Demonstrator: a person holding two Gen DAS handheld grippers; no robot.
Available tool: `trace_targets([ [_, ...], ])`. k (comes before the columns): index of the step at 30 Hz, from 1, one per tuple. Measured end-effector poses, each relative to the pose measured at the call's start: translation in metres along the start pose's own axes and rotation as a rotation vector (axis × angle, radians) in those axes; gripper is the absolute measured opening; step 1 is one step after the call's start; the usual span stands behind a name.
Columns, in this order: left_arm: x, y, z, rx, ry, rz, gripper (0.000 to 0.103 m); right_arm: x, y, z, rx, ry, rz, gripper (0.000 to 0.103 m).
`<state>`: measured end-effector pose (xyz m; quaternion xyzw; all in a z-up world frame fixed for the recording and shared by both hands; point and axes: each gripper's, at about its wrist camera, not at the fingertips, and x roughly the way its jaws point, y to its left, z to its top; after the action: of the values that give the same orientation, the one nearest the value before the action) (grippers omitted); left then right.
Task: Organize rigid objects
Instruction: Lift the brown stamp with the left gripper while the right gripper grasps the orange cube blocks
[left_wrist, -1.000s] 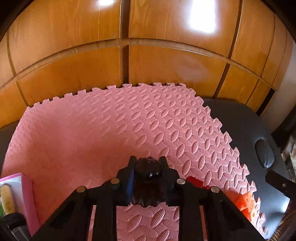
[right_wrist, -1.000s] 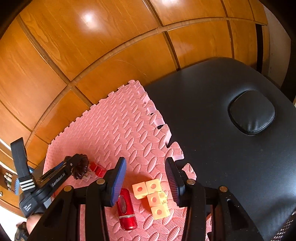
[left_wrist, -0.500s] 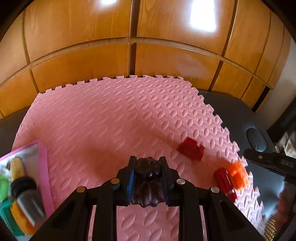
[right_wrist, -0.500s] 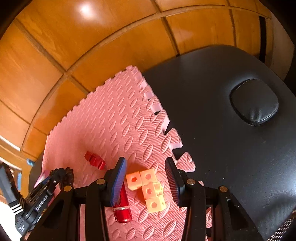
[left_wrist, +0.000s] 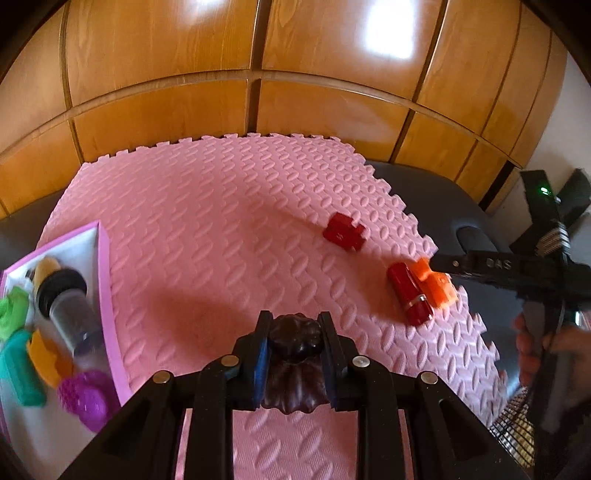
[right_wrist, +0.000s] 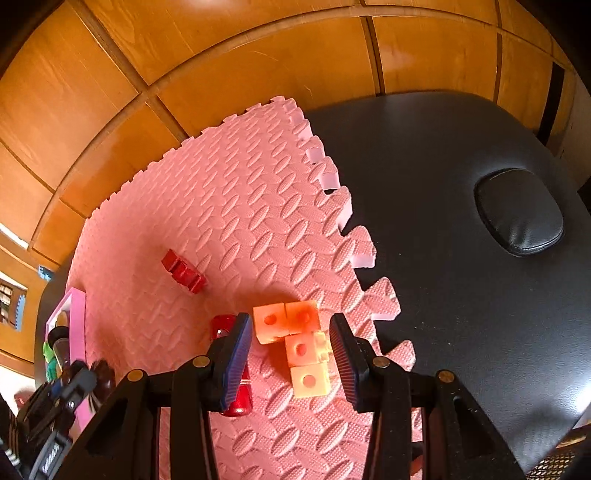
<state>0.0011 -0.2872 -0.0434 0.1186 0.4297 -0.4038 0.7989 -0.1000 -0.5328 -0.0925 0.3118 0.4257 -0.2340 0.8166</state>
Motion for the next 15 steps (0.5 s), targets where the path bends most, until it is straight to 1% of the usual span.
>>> trace_targets([
  [3, -0.002, -0.002, -0.009, 0.006, 0.009, -0.003, 0.024, 0.006, 0.001, -0.003, -0.025, 0.031, -0.04, 0.043],
  [5, 0.001, -0.004, -0.014, 0.01, 0.019, -0.005, 0.024, 0.012, 0.003, -0.004, -0.046, 0.049, -0.048, 0.041],
  [7, 0.005, -0.006, -0.019, 0.019, 0.027, -0.005, 0.024, 0.02, 0.009, -0.007, -0.087, 0.073, -0.084, 0.033],
  [8, 0.006, -0.008, -0.02, 0.026, 0.017, -0.006, 0.024, 0.021, 0.013, -0.008, -0.11, 0.068, -0.11, 0.031],
  [9, 0.005, -0.01, -0.021, 0.038, 0.003, -0.001, 0.024, 0.021, 0.016, -0.009, -0.137, 0.055, -0.136, 0.026],
  [15, 0.011, -0.012, -0.02, 0.061, -0.031, -0.007, 0.026, 0.026, 0.029, -0.015, -0.23, 0.033, -0.208, 0.027],
])
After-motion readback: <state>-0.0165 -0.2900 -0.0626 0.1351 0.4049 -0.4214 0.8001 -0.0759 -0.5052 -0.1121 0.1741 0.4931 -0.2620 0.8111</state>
